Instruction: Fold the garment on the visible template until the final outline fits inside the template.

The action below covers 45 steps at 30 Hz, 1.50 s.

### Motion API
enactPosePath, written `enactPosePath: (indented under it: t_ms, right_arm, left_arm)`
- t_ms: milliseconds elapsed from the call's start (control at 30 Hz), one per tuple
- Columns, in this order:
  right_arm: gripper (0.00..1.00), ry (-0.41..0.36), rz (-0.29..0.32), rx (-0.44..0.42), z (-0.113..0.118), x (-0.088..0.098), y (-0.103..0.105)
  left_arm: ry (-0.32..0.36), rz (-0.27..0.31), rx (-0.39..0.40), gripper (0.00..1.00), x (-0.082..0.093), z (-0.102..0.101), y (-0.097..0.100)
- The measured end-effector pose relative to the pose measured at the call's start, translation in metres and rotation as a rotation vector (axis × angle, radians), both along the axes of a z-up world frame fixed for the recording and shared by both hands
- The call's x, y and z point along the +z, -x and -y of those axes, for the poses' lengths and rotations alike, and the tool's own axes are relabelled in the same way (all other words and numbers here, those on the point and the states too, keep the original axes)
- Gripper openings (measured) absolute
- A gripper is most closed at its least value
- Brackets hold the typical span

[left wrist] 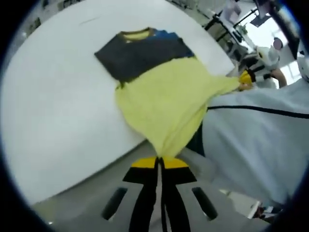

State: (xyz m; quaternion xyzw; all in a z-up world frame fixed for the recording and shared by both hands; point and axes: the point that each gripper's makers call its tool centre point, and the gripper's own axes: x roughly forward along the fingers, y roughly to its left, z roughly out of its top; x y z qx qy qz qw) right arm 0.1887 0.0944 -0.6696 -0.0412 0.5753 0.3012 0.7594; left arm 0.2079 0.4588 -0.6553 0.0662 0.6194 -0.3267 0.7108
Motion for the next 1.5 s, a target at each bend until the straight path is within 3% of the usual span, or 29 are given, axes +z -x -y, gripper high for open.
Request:
enactPosePath:
  t_ms: [700, 1267, 1500]
  right_arm:
    - [0.02, 0.008, 0.061, -0.027, 0.003, 0.001, -0.03]
    - [0.02, 0.002, 0.132, -0.044, 0.005, 0.007, -0.066]
    - [0.02, -0.036, 0.153, -0.078, 0.005, 0.004, -0.084]
  left_arm:
    - [0.028, 0.073, 0.052, 0.0, -0.001, -0.003, -0.031]
    - [0.1, 0.133, 0.136, 0.0, -0.004, -0.003, -0.061]
    - [0.123, 0.168, 0.201, 0.0, -0.008, -0.006, -0.075]
